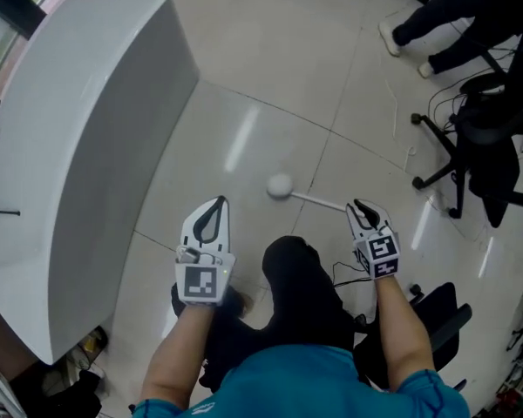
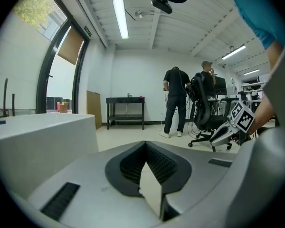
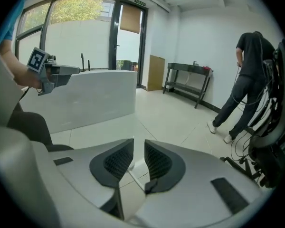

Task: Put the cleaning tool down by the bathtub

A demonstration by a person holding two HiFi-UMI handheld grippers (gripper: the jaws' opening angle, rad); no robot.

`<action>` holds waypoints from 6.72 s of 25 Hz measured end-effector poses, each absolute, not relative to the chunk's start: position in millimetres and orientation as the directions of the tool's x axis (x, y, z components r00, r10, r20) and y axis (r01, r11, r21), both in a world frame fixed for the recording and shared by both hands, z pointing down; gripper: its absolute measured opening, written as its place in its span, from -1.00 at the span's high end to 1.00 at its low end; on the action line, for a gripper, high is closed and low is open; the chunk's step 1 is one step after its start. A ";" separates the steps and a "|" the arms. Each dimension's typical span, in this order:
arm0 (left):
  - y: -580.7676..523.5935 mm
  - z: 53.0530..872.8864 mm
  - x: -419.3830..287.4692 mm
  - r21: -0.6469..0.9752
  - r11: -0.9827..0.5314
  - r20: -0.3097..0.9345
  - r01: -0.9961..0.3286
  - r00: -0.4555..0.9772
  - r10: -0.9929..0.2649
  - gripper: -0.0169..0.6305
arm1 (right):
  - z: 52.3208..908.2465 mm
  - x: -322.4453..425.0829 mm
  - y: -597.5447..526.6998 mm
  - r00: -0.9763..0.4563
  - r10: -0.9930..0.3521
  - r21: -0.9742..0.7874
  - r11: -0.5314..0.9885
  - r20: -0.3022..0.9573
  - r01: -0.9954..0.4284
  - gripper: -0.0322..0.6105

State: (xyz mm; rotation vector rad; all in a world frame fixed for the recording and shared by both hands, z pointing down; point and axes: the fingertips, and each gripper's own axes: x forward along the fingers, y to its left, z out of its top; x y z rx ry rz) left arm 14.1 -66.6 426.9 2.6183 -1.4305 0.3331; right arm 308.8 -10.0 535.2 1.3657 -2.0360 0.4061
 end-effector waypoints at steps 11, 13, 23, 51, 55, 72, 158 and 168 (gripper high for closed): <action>-73.4 595.8 9.3 0.007 -0.440 0.285 -0.898 0.424 -0.860 0.96 | 820.9 340.7 -6.5 -0.250 -0.506 0.136 0.607 0.826 -0.783 0.54; -77.5 615.1 14.1 0.016 -0.431 0.293 -0.902 0.416 -0.861 0.96 | 858.1 348.7 -2.0 -0.250 -0.478 0.128 0.627 0.842 -0.768 0.54; -83.5 652.4 29.2 0.029 -0.432 0.307 -0.901 0.420 -0.854 0.96 | 984.9 353.9 -9.8 -0.225 -0.306 0.109 0.781 0.925 -0.615 0.48; -85.0 634.4 8.5 0.026 -0.400 0.282 -0.916 0.390 -0.876 0.96 | 988.4 318.3 -29.7 -0.243 -0.237 0.024 0.761 0.941 -0.649 0.62; -86.2 606.9 -27.0 0.037 -0.349 0.247 -0.936 0.347 -0.905 0.96 | 913.8 278.7 -65.4 -0.298 -0.351 0.083 0.759 0.888 -0.646 0.62; -82.7 577.2 -130.8 -0.033 -0.249 0.214 -0.968 0.236 -0.948 0.96 | 655.6 86.0 -138.8 -0.674 -0.602 0.129 0.779 0.428 -0.614 0.62; -70.4 600.0 -352.9 0.080 -0.056 0.129 -0.995 0.066 -0.989 0.96 | 704.6 -290.8 -111.1 -0.865 -0.435 -0.230 0.841 0.249 -0.489 0.96; -91.0 583.0 -264.3 0.020 -0.177 0.142 -0.984 0.178 -0.974 0.96 | 590.1 -195.6 -108.1 -0.828 -0.538 -0.072 0.830 0.159 -0.553 0.96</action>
